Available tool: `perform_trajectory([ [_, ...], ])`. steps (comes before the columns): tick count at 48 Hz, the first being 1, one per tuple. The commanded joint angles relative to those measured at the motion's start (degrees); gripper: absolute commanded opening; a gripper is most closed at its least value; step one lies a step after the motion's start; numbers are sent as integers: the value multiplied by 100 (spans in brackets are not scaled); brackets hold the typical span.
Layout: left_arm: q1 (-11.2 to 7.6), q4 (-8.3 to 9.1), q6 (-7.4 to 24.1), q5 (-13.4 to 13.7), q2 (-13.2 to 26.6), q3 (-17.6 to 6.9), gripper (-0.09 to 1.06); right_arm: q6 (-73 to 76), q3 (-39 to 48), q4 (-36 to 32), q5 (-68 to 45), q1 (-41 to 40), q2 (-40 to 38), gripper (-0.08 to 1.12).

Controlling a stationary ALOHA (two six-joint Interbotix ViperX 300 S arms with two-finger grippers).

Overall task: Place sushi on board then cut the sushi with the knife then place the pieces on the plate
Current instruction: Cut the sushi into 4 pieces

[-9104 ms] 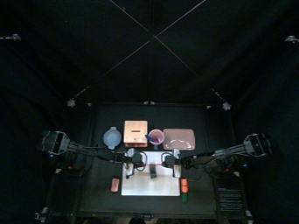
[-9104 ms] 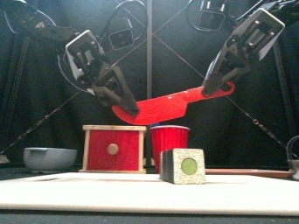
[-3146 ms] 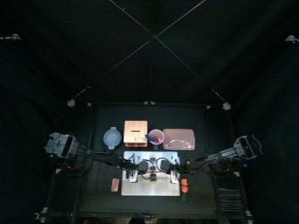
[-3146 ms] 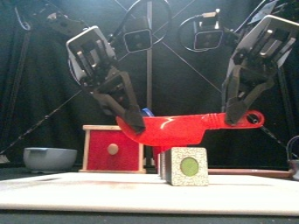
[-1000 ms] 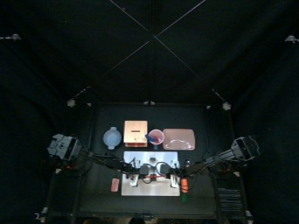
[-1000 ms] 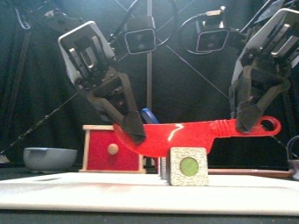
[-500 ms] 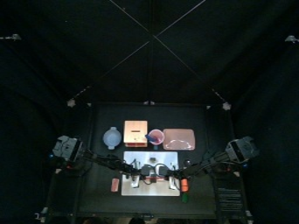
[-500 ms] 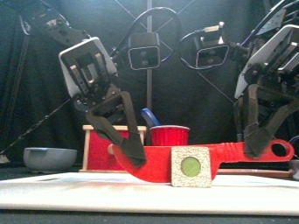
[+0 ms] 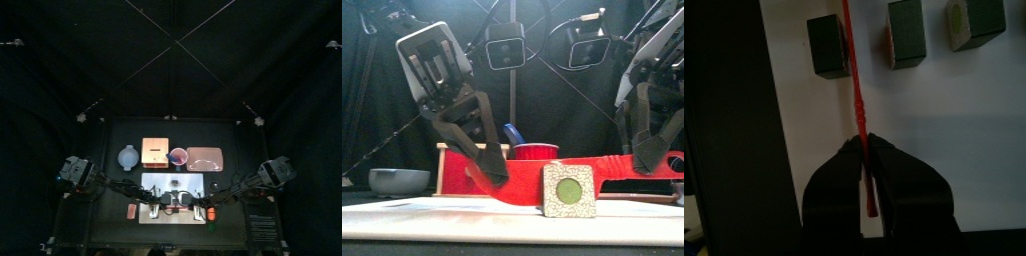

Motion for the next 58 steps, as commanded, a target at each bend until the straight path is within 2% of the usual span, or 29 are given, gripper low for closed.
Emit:
perform_trajectory([
  [1,-44,9,18,9,-255,-105,50,0,-44,-18,149,-26,-290,33],
  [9,0,132,35,26,-501,-53,59,-44,-44,-70,308,-35,-615,33],
  [21,88,527,18,53,-888,123,76,0,141,-88,721,-44,-1257,33],
  [28,193,782,26,9,-1178,264,77,18,404,62,1178,-9,-1890,33],
  [34,281,984,9,-185,-1371,404,77,9,633,422,1564,0,-2417,33],
  [42,352,1063,18,-527,-1477,571,77,18,1002,765,1644,9,-3111,33],
  [58,439,1072,18,-905,-1591,782,77,26,1793,1424,1811,18,-4245,33],
])
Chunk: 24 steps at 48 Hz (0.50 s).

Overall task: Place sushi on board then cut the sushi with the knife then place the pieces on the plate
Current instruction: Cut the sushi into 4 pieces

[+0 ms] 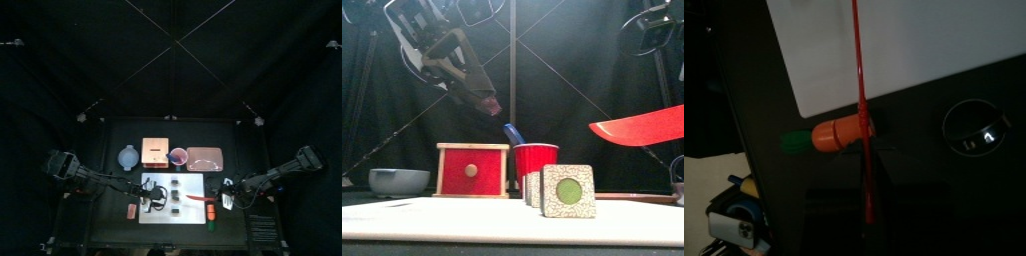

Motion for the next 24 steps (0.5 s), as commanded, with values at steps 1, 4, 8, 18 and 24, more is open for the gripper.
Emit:
perform_trajectory([
  [1,70,18,0,-255,-114,0,77,9,158,229,79,-18,-264,33],
  [4,88,18,9,-413,-114,26,77,-9,255,422,114,-35,-299,33],
  [8,123,18,18,-633,-114,79,77,-35,352,624,149,-35,-290,34],
  [18,237,0,0,-984,-105,185,77,0,536,703,571,-44,-299,35],
  [24,237,9,0,-1046,-105,202,77,9,642,782,659,-53,-299,35],
])
